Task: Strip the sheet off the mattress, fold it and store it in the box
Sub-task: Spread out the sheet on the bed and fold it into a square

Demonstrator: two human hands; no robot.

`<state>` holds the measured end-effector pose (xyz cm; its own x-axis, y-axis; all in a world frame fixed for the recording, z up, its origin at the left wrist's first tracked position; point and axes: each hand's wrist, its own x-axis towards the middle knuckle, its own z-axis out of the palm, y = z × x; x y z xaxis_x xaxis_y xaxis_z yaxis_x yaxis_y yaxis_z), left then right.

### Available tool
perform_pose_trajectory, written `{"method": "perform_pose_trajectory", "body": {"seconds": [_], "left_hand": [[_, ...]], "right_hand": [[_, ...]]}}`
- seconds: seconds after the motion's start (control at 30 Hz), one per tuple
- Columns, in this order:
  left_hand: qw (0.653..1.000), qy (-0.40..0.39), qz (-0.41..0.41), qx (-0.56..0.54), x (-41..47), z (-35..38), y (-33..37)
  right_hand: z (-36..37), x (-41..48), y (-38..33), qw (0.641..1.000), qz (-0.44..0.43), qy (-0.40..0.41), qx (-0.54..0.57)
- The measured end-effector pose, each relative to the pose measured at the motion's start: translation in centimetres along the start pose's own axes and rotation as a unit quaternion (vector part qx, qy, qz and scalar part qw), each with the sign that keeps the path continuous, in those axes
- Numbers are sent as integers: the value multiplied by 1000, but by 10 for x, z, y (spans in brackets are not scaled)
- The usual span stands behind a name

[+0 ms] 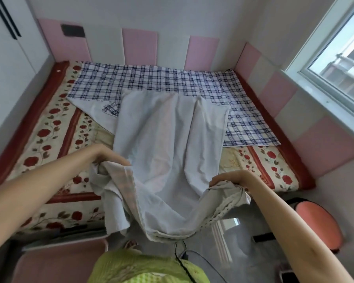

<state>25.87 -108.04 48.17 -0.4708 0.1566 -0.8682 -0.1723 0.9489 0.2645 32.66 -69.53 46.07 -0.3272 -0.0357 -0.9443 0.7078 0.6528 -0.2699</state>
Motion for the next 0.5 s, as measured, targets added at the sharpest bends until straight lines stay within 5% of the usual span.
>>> {"method": "perform_pose_trajectory", "body": {"seconds": [0.33, 0.5], "left_hand": [[969, 157, -1, -189, 69, -29, -2], [951, 232, 22, -204, 100, -70, 21]], "right_hand": [[-19, 41, -7, 972, 9, 233, 39], [-51, 60, -22, 902, -103, 410, 86]]}}
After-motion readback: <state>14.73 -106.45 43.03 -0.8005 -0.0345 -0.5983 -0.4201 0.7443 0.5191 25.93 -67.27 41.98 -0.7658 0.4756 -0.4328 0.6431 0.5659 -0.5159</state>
